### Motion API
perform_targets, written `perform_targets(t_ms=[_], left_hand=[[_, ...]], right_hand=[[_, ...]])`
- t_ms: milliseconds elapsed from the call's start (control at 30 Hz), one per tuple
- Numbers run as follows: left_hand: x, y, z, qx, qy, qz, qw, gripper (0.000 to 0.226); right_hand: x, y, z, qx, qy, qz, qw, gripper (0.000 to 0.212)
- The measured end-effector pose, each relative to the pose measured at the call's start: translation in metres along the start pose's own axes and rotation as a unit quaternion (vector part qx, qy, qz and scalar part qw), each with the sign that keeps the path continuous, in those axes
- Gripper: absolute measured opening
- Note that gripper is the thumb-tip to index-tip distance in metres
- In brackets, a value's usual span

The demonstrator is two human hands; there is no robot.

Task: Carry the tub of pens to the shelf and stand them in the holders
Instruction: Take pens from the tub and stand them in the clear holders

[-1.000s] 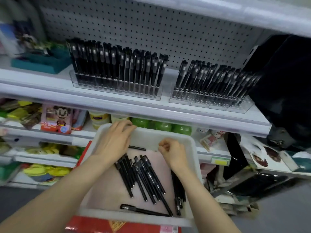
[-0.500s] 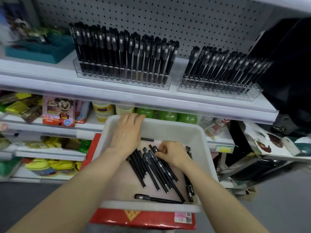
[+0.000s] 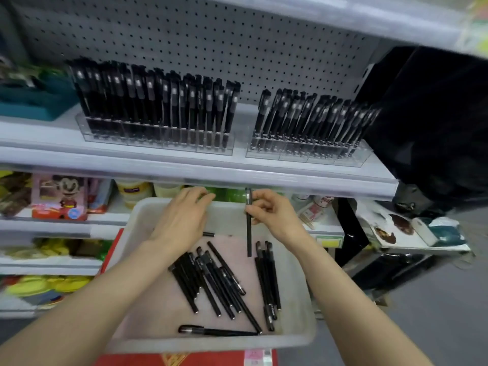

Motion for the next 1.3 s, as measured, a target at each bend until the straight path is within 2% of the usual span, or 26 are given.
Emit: perform_targets(t_ms=[200, 333, 433, 700, 800, 900, 1033, 1167, 1300], left_hand=[[-0.069, 0.061, -0.024, -0.065, -0.023, 0.064, 0.996, 0.04], [-0.119, 0.111, -0.032, -0.101, -0.022, 0.101, 0.99, 0.047], [-0.146, 0.145, -0.025, -0.11, -0.013, 0.117, 0.987, 0.052], [-0.167, 0.172, 0.004, -0.133, 0.01, 0.114, 0.985, 0.052], [-0.166, 0.171, 0.009, -0.144, 0.006, 0.111, 0.983, 0.053], [-0.165, 0.173, 0.011, -0.14, 0.007, 0.104, 0.985, 0.054], [-0.165, 0.173, 0.013, -0.14, 0.002, 0.097, 0.985, 0.056], [-0.166, 0.173, 0.013, -0.137, -0.004, 0.094, 0.986, 0.056], [-0.166, 0.172, 0.013, -0.129, -0.006, 0.097, 0.987, 0.057]], right_hand=[[0.026, 0.01, -0.088, -0.104, 0.021, -0.028, 0.994, 0.016], [0.032, 0.012, -0.149, -0.184, 0.029, -0.042, 0.981, 0.016], [0.033, 0.016, -0.191, -0.241, 0.027, -0.053, 0.969, 0.009], [0.045, 0.037, -0.272, -0.375, -0.026, -0.092, 0.922, 0.017], [0.051, 0.049, -0.279, -0.387, -0.044, -0.111, 0.914, 0.008], [0.053, 0.06, -0.278, -0.38, -0.08, -0.113, 0.915, 0.018], [0.051, 0.072, -0.271, -0.35, -0.122, -0.124, 0.921, 0.018], [0.029, 0.078, -0.258, -0.301, -0.164, -0.088, 0.935, 0.023], [0.023, 0.078, -0.253, -0.309, -0.161, -0.064, 0.935, 0.027]])
Point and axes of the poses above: each hand's wrist, its own y-axis towards the middle knuckle, its own z-axis out of the palm, x = y × z, the point moved 3 cm from there along y, towards the middle knuckle, and after that the axes turned 1 degree about y, right-handed, at the moved point
